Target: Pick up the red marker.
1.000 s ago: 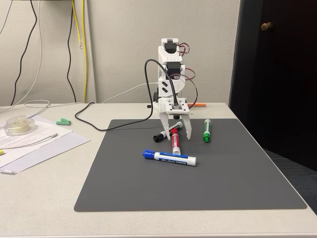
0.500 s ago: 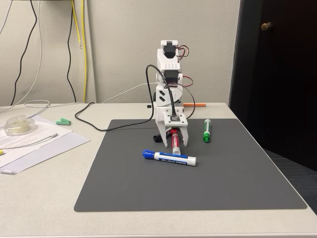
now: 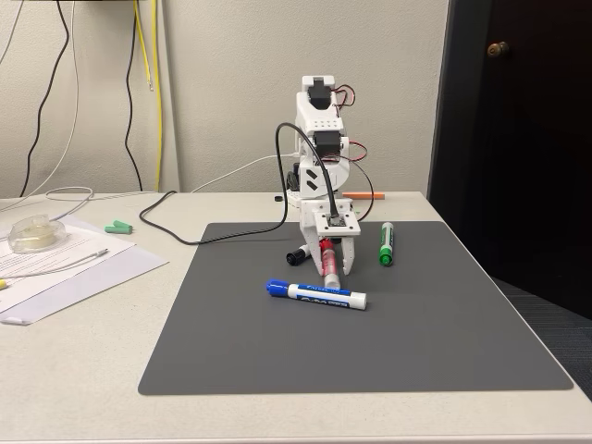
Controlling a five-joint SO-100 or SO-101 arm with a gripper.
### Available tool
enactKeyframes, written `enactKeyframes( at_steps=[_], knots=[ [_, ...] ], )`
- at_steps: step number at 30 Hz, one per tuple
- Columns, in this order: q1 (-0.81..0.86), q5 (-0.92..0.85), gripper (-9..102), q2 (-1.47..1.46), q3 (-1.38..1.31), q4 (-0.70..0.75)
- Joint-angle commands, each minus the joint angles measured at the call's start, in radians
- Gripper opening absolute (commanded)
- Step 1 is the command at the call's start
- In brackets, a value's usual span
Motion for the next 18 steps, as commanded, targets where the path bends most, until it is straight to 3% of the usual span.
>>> enactKeyframes(
  at_steps=[1, 10, 18],
  knots=[
    [0.006, 0.009, 12, 0.006, -0.015, 0.011],
    [-0.005, 0.034, 3, 0.015, -0.015, 0.003],
    [-0.015, 0.101, 4, 0.075, -0.015, 0.029]
  ],
)
